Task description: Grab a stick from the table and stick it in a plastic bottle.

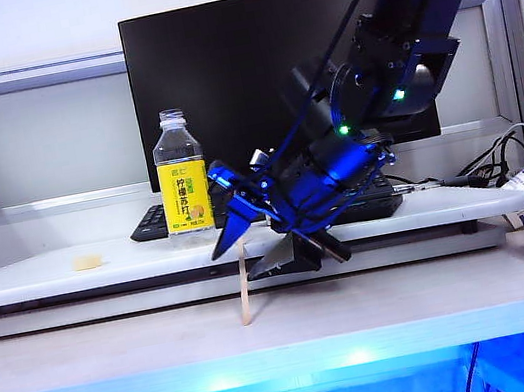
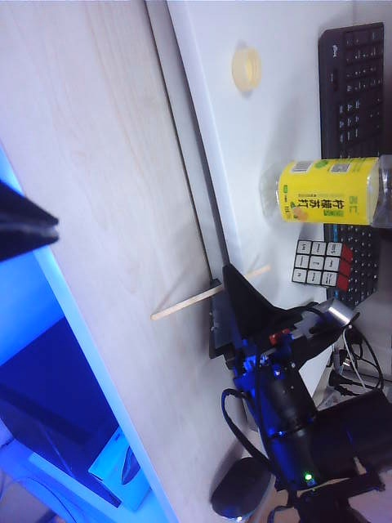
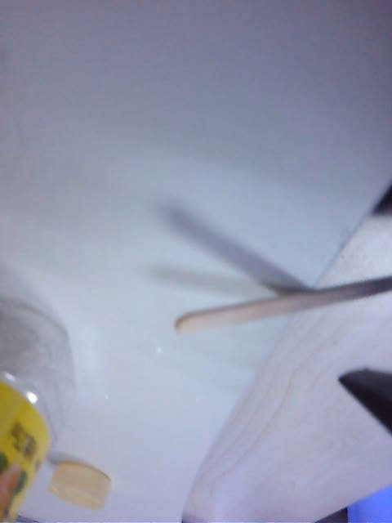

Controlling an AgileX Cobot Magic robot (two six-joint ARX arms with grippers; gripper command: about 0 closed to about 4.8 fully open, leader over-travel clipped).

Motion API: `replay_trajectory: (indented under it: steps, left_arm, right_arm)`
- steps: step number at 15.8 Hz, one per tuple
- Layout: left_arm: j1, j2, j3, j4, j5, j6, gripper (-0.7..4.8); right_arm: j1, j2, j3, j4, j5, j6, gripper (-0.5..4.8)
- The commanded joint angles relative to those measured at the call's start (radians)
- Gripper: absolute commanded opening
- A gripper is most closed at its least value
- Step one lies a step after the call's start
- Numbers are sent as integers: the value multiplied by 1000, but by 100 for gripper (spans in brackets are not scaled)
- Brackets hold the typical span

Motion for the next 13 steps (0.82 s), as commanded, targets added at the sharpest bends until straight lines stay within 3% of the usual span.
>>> replay_trajectory:
  steps: [1, 2, 6, 10, 12, 13]
  left_arm:
    - [0, 1, 0, -10, 4, 3, -5]
    - [0, 1, 0, -10, 4, 3, -5]
    - [0, 1, 0, -10, 4, 3, -5]
    - [0, 1, 0, -10, 4, 3, -5]
    - [0, 1, 0, -10, -8, 3, -5]
    - [0, 1, 0, -10, -14, 3, -5]
  right_arm:
    - [0, -3, 4, 18, 53, -3, 23]
    - [0, -3, 4, 21, 68, -4, -9]
    - [0, -4, 4, 48, 76, -4, -9]
    - [0, -121, 4, 84, -2, -11, -9]
    - [-1, -293, 4, 88, 112, -70, -9]
    - [-1, -318, 11, 121, 116, -76, -9]
